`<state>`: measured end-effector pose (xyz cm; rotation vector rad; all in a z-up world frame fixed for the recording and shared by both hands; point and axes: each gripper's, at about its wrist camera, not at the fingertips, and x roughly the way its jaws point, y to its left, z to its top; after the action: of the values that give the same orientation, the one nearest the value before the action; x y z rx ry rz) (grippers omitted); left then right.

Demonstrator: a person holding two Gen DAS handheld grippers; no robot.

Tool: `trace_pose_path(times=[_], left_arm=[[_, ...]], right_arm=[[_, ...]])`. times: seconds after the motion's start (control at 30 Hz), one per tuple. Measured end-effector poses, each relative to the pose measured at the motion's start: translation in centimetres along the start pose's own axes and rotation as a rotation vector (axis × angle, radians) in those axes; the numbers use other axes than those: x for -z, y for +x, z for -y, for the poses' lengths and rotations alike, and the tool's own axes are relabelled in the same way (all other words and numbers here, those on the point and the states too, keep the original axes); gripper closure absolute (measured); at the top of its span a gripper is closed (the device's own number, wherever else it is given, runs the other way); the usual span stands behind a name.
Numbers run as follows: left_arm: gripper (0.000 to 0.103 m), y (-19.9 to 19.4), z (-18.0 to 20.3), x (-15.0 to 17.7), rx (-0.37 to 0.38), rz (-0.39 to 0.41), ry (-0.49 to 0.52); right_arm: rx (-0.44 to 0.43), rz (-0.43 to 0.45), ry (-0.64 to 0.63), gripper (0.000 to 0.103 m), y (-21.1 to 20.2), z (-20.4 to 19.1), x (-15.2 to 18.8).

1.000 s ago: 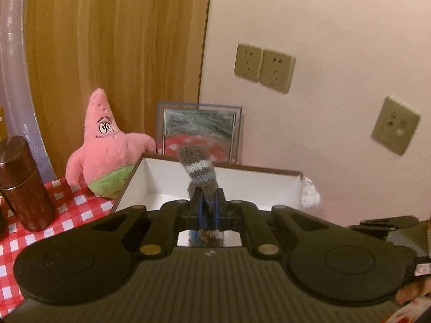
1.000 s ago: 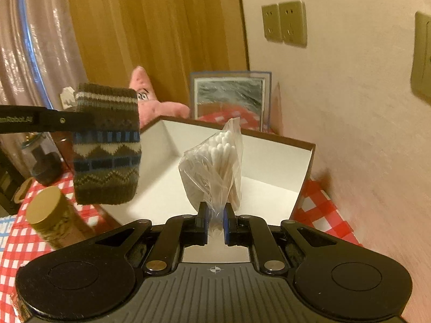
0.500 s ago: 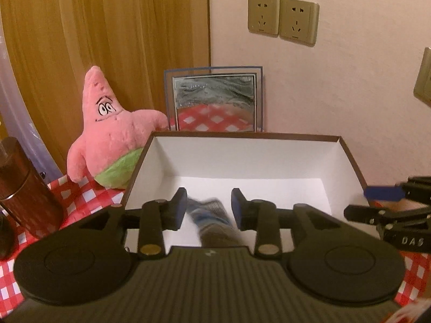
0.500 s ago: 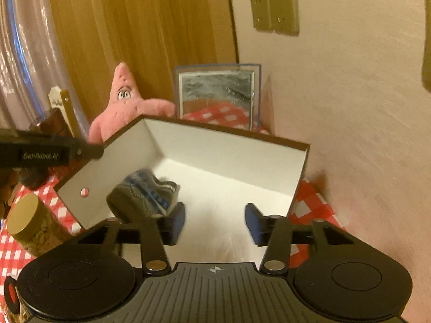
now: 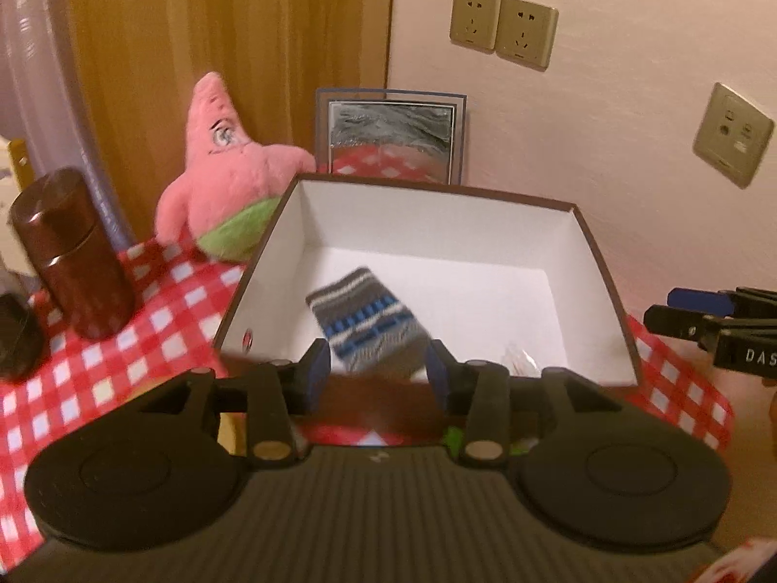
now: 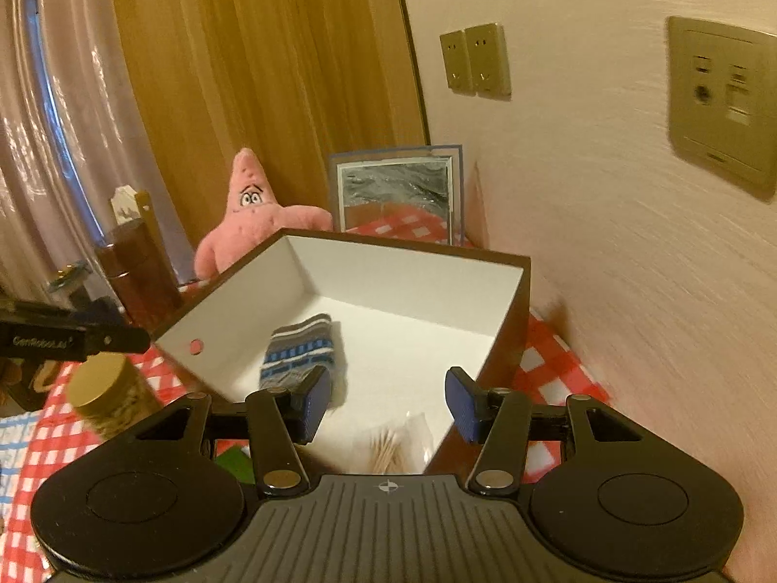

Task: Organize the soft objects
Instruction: 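Carry the swab bag and sock into the brown box and open both tools, then move both tools back over the table toward the white paper strip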

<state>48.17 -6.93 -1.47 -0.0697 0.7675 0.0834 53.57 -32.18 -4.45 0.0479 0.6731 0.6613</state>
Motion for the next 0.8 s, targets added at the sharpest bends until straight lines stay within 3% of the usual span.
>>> trace_pose_path(times=[0.53, 0.8], left_arm=[[0.061, -10.3, 0.7, 10.6, -0.091, -0.050, -0.064], [0.061, -12.8, 0.0, 14.9, -0.096, -0.109, -0.066]], right_arm=[[-0.061, -0.074, 0.046, 0.050, -8.2, -3.5, 7.8], [-0.074, -0.165, 0.132, 0.050, -10.4, -5.9, 12.7]])
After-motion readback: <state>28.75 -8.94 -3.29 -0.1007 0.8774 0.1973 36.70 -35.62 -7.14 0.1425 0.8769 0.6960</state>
